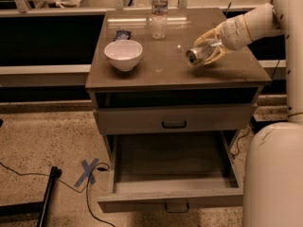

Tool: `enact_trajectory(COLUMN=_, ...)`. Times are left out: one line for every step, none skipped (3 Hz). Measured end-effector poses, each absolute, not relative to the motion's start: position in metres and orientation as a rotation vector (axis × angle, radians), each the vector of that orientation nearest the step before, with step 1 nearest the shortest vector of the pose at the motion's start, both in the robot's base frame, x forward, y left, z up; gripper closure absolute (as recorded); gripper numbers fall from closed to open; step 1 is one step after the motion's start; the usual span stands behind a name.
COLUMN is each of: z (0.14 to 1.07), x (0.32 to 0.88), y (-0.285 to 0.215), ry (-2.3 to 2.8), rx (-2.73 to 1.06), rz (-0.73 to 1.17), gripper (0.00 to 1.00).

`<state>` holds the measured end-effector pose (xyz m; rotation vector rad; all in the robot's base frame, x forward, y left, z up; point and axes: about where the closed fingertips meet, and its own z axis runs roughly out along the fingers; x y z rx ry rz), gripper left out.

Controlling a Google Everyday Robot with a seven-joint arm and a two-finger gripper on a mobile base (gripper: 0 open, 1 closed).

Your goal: Pick redbull can from middle drawer and place on counter

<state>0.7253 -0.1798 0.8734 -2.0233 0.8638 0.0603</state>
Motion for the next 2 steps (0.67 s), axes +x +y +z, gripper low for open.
enact_trajectory(z=0.8737, x=0.7233, y=-0.1754, ry=0.846, rx=-2.08, rz=0.053, gripper=1.0)
enact_trajectory(z=0.8727, x=0.7289, y=-0.172, ry=0.848, rx=-2.069, rz=0.044, gripper=0.83)
